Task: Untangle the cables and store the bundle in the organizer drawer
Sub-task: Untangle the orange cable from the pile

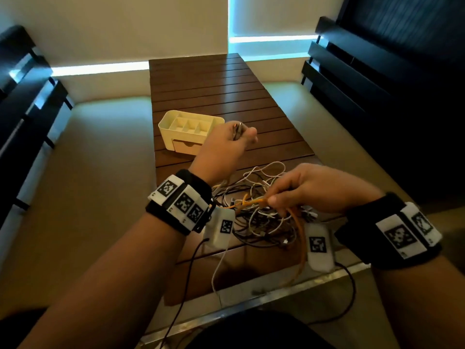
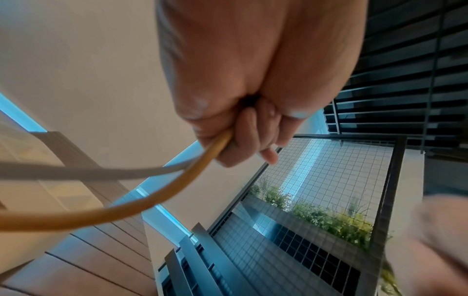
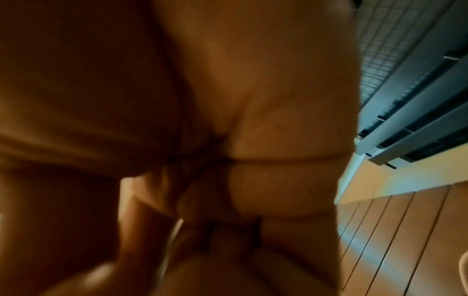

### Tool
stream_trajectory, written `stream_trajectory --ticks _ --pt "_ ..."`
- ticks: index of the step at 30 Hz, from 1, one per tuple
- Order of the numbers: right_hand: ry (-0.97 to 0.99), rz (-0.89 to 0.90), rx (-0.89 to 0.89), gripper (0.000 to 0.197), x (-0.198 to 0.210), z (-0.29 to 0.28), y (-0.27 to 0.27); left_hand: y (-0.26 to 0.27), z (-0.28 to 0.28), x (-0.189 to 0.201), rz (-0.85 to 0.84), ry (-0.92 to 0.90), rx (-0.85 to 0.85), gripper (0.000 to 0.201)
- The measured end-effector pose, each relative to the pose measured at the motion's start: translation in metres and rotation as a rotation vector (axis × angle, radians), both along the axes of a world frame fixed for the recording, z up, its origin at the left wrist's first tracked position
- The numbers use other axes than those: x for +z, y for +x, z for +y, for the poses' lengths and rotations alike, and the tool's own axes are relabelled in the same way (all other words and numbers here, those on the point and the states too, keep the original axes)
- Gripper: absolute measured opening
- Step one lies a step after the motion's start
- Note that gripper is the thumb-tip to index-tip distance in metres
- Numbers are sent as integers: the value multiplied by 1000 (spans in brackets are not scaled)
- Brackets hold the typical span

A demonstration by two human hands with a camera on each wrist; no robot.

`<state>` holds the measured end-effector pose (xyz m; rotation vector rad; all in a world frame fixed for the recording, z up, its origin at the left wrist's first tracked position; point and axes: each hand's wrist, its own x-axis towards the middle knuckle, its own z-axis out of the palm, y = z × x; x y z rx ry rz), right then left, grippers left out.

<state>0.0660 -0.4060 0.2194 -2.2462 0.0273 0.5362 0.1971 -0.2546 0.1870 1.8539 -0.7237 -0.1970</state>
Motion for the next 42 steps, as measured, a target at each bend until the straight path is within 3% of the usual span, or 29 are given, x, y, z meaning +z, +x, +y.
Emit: stream_trajectory --ticks 3,6,9,13,14,18,22,24,26,28,30,36,42 --pt "-234 141 33 21 -7 4 -3 -5 3 8 39 -54 -28 24" --pt "-399 46 -66 30 -13 4 -3 -13 6 17 59 -105 -79 23" --pt "-146 -77 -163 48 -18 8 1 -22 10 23 129 -180 -143 22" --pt "56 -30 -82 63 -35 27 9 -29 14 33 250 -276 -194 20" --pt "76 -29 -56 62 -39 32 13 -29 16 36 262 -291 -190 19" --pt "187 -81 -38 21 -44 48 20 -27 21 38 340 -305 -144 10" --pt "417 115 -56 28 -42 47 18 -23 27 35 516 -375 -94 26" --pt "394 118 -40 24 -43 44 19 -21 29 33 537 -376 -103 26" --pt "283 -7 -71 16 -46 39 24 -20 29 31 546 -377 -106 27" --pt "270 -115 -128 42 -49 36 31 -20 27 29 564 -388 -100 30" --pt "392 -135 -162 59 -51 36 33 -21 24 27 592 -421 -97 31" --pt "720 -38 -174 28 -53 40 30 -18 15 24 535 -322 -158 29" --pt "555 -58 -213 24 -44 35 30 -14 11 17 489 -302 -206 24"
